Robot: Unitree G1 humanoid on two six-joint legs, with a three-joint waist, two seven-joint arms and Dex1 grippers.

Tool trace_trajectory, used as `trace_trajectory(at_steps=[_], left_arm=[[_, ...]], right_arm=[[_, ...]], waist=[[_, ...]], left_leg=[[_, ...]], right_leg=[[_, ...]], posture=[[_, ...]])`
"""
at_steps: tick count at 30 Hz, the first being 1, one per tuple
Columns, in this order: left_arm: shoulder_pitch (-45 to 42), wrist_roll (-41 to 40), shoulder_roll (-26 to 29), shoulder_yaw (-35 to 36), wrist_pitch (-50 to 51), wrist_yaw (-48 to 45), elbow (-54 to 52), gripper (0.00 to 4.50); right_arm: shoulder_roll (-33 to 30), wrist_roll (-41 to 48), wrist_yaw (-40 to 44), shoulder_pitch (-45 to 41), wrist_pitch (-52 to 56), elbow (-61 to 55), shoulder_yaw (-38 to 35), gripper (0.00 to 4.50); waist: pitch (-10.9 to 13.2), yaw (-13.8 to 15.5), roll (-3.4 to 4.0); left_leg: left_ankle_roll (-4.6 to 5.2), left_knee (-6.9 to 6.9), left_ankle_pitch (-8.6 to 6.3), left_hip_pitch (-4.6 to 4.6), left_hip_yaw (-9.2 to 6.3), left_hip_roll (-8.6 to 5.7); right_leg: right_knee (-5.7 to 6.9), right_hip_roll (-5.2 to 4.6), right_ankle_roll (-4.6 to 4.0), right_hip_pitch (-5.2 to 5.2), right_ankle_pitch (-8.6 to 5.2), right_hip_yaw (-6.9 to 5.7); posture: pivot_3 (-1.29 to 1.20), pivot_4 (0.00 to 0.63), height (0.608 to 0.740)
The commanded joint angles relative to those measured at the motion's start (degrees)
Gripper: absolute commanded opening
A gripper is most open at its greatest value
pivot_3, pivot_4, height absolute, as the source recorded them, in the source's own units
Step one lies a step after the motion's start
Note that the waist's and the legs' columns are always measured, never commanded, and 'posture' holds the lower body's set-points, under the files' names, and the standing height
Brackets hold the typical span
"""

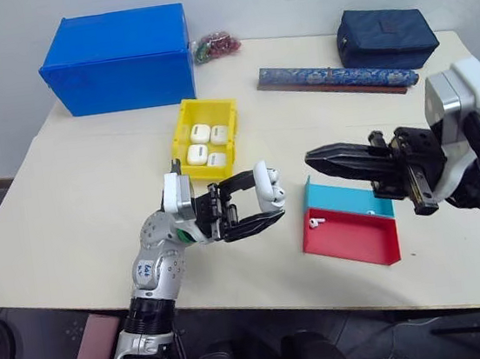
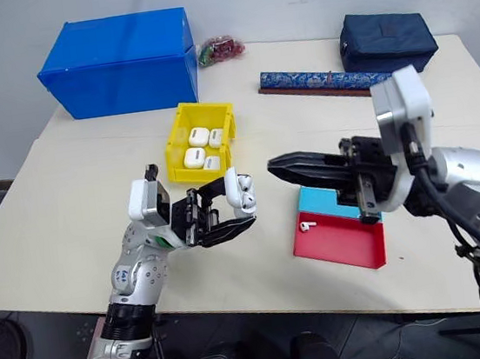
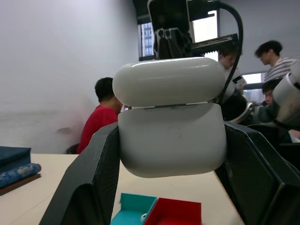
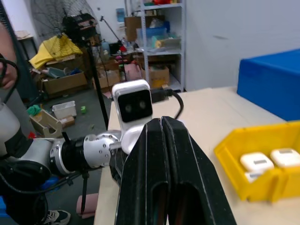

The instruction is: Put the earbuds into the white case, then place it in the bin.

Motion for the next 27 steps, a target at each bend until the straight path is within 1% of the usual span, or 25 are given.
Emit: trace_trajectory(at_steps=[1,5,8,12,19,23,27], left_arm=[[0.14,-2.77,0.41,-0.32,3.04,-0.54,-3.73,2.83],[0.48,-4.05,1.0,-0.13,5.87,-0.72,-5.18,2.83],[0.8,-4.35,1.74,-0.23,7.59,-1.17,-5.99,2.83],[1.06,-3.34,2.63,-0.61,8.09,-1.45,-6.36,2.83],[0.95,-2.36,2.86,-0.88,7.75,-1.35,-6.18,2.83],[0.17,3.22,4.66,-2.62,5.6,-0.87,-4.79,2.83],[-1.41,9.25,7.27,-4.3,4.25,1.54,-4.42,2.83]], right_arm=[[1.24,-0.26,-0.45,-2.98,0.31,-0.33,2.08,0.03],[2.51,-2.19,-1.22,-5.51,0.48,-0.1,4.58,0.03],[3.19,-3.82,-1.76,-6.9,0.57,0.2,5.63,0.03],[4.8,-4.43,-3.58,-9.81,1.77,-0.07,7.79,0.03],[3.53,-6.17,-2.07,-11.36,3.79,-1.16,9.98,0.03],[2.0,-7.44,-1.35,-10.35,4.63,-1.85,9.88,0.03],[-0.87,-8.94,0.2,-6.2,4.33,-2.44,7.78,0.03]], waist=[[0.0,-0.01,0.0],[0.0,0.0,0.0],[0.0,0.0,0.0],[0.0,-0.2,0.0],[0.0,-0.08,0.0],[0.0,-0.07,0.0],[0.0,0.09,0.0]], left_leg=[[0.0,0.0,0.0,-0.01,-0.01,0.0],[0.0,0.06,0.0,-0.22,-0.02,0.0],[-0.01,0.21,0.01,-0.55,-0.02,0.0],[-0.01,0.24,0.01,-0.57,0.0,0.0],[-0.02,0.26,0.02,-0.56,-0.02,0.01],[-0.02,0.24,0.02,-0.56,-0.02,0.0],[-0.02,0.25,0.02,-0.58,-0.03,0.0]], right_leg=[[0.01,0.0,0.0,-0.02,0.0,0.0],[0.09,-0.01,0.0,-0.19,0.0,-0.01],[0.46,-0.02,0.01,-0.55,0.01,-0.02],[0.5,-0.02,0.01,-0.6,0.01,-0.01],[0.5,-0.03,0.01,-0.63,0.01,-0.01],[0.5,-0.03,0.01,-0.63,0.01,-0.02],[0.51,-0.03,0.01,-0.62,0.01,-0.03]], posture=[[0.0,0.15,0.74],[0.0,0.15,0.74],[0.0,0.15,0.74],[0.0,0.15,0.74],[0.0,0.15,0.74],[0.0,0.15,0.74],[0.0,0.15,0.74]])
